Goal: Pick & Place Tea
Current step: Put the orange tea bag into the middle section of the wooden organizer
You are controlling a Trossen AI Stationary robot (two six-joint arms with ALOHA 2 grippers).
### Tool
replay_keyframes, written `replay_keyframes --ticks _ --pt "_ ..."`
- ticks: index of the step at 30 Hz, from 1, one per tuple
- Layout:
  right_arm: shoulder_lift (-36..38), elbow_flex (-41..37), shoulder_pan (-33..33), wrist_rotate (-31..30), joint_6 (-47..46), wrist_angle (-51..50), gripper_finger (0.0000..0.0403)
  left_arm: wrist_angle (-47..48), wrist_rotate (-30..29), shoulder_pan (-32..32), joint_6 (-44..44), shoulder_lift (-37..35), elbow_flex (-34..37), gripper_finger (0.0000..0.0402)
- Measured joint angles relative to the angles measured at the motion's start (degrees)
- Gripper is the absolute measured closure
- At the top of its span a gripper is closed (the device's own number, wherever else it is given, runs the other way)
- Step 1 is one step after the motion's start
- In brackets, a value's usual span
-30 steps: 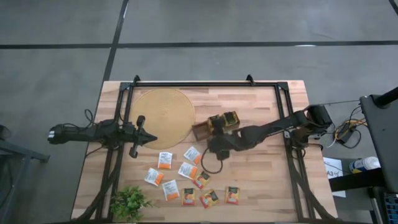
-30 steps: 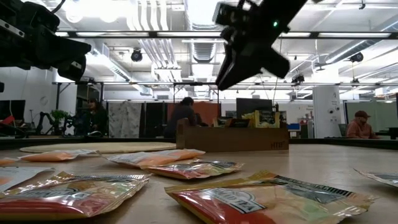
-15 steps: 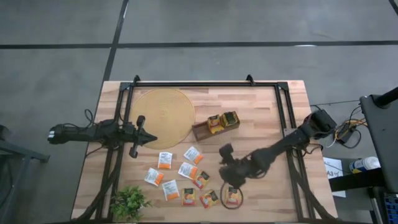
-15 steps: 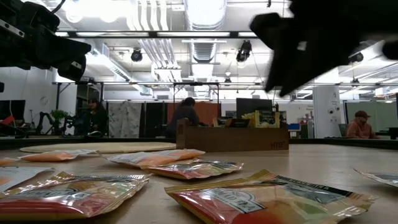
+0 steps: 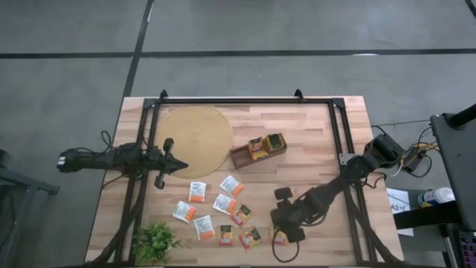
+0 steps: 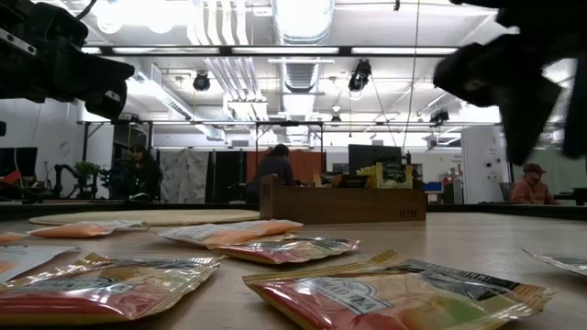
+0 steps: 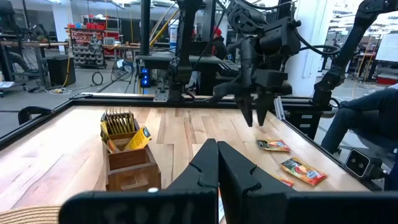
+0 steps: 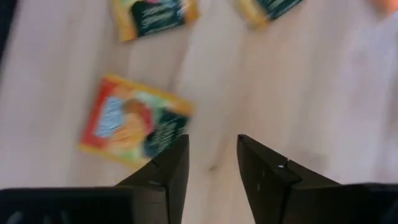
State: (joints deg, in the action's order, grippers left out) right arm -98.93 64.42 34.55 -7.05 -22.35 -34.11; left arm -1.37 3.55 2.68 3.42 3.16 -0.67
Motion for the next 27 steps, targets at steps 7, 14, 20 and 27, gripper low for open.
replay_keyframes --ticks 7,14,20,27 --pt "-3.8 2.3 0.8 7.1 -5.6 -0.9 0.0238 0.0 0.0 0.0 0.0 0.1 0.0 0.0401" --pt "-8.0 6.4 0.8 6.7 -7.4 -4.0 0.0213 0.0 0.0 0.0 0.0 0.2 0.0 0.0401" --pt "-10.7 9.1 1.2 5.4 -7.5 -4.9 0.0198 0.0 0.0 0.0 0.0 0.3 0.0 0.0401" --pt "-14.5 10.2 1.2 5.4 -7.7 -5.1 0.0197 0.0 0.0 0.0 0.0 0.5 0.0 0.0401"
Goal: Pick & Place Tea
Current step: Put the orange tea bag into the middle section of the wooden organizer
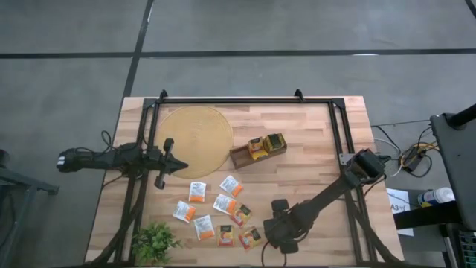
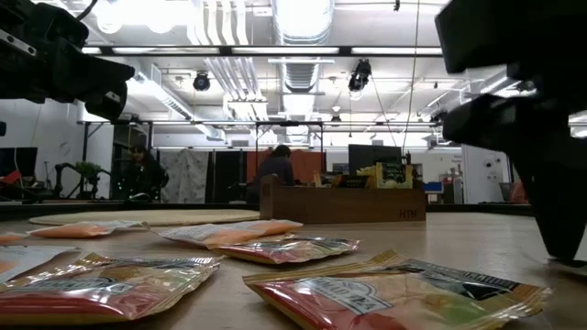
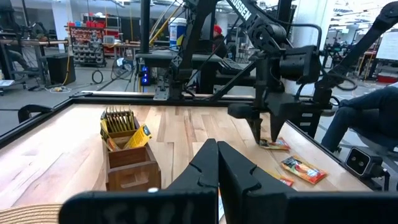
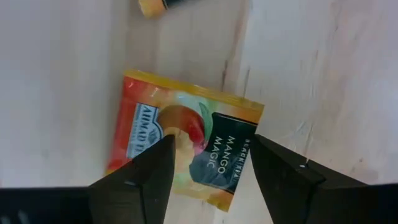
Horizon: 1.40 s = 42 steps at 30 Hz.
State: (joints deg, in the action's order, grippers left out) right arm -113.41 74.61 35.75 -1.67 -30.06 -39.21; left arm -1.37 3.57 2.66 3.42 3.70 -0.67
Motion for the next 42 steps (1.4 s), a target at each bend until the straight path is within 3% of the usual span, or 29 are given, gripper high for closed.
replay_keyframes --ticks 13,25,33,42 --pt "-1.4 0.2 0.0 0.0 -0.6 -0.3 0.0208 0.0 0.0 0.0 0.0 0.2 0.0 0.0401" --pt "-0.9 0.0 0.0 -1.0 0.4 -0.5 0.0354 0.0 0.0 0.0 0.0 0.2 0.0 0.0401" --pt "3.4 0.3 -0.5 -9.8 4.4 -6.9 0.0393 0.1 0.0 0.0 0.0 0.2 0.0 0.0401" --pt "7.0 3.8 -3.6 -31.1 14.3 -17.6 0.0394 0.0 0.0 0.0 0.0 0.2 0.0 0.0401"
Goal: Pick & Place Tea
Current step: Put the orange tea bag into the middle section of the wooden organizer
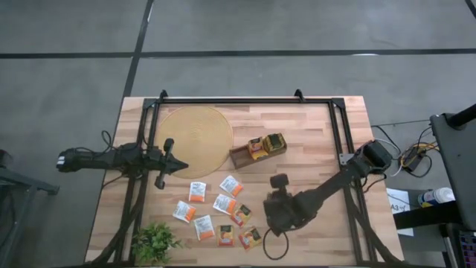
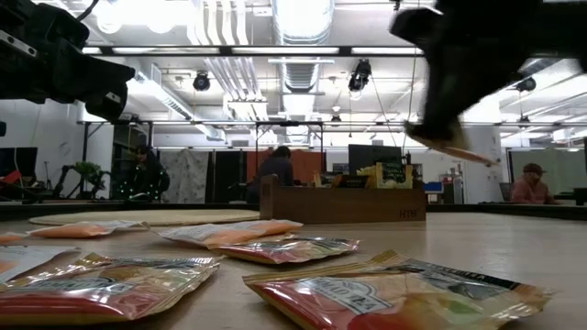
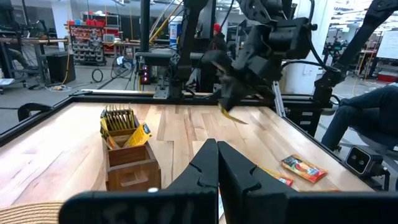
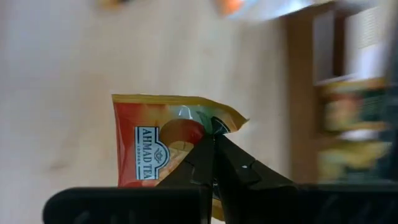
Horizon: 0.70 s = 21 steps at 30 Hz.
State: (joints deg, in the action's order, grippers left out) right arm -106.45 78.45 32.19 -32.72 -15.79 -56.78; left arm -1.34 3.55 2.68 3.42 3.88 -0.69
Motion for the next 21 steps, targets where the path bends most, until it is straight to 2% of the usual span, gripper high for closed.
replay_keyframes --ticks 4,9,14,21 --pt "0.2 0.1 -2.6 -11.2 8.5 0.1 0.0394 0.0 0.0 0.0 0.0 0.0 0.0 0.0401" --pt "0.2 -0.1 -8.3 -22.4 14.1 0.3 0.0394 0.0 0.0 0.0 0.0 0.0 0.0 0.0401" --pt "0.2 -0.1 -15.1 -24.5 17.6 3.1 0.0394 0.0 0.0 0.0 0.0 0.0 0.0 0.0401" --pt "0.3 -1.3 -21.5 -24.4 31.4 17.7 0.0394 0.0 0.0 0.0 0.0 0.0 0.0 0.0401"
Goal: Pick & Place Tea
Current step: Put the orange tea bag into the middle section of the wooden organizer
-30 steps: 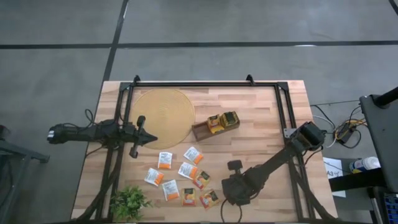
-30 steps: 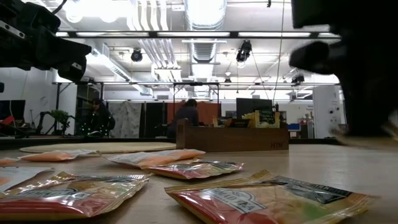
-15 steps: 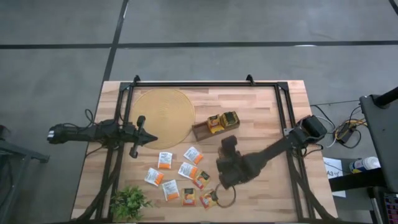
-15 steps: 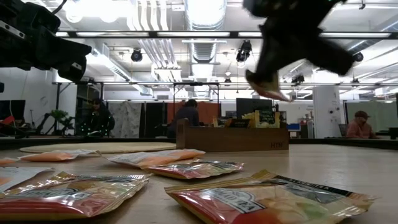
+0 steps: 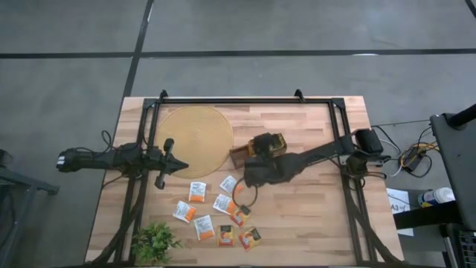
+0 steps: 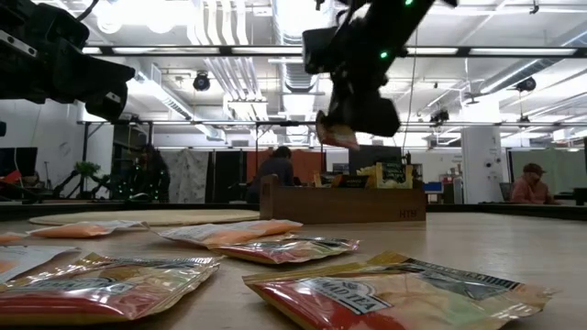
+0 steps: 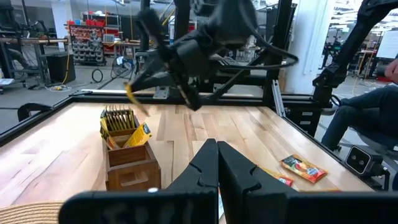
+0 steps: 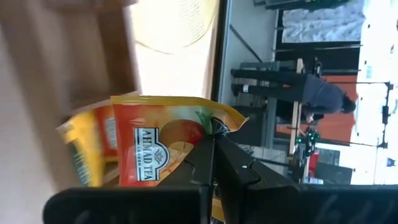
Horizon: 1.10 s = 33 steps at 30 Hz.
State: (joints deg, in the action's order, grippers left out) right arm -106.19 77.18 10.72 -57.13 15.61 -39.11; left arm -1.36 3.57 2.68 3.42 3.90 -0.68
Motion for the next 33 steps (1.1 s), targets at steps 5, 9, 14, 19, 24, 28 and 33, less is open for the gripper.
replay_keyframes --ticks 5,9,14,19,24,28,33 --pt "0.1 -2.1 -3.1 1.9 2.6 3.9 0.0394 0.0 0.0 0.0 0.0 0.0 0.0 0.0401" --pt "0.1 -4.7 -4.6 2.1 3.7 7.5 0.0394 0.0 0.0 0.0 0.0 0.0 0.0 0.0401" --pt "0.1 -9.2 -5.0 2.1 11.9 18.3 0.0394 0.0 0.0 0.0 0.0 0.0 0.0 0.0401" --pt "0.1 -12.9 -5.3 2.2 13.5 22.2 0.0395 0.0 0.0 0.0 0.0 0.0 0.0 0.0401" --pt "0.6 -15.4 -6.0 2.3 15.7 26.9 0.0394 0.0 0.0 0.0 0.0 0.0 0.0 0.0401" --pt "1.8 -16.2 -6.6 3.4 16.2 28.3 0.0394 0.0 0.0 0.0 0.0 0.0 0.0 0.0401" --pt "2.1 -17.4 -7.0 4.1 17.5 28.7 0.0394 0.0 0.0 0.0 0.0 0.0 0.0 0.0401"
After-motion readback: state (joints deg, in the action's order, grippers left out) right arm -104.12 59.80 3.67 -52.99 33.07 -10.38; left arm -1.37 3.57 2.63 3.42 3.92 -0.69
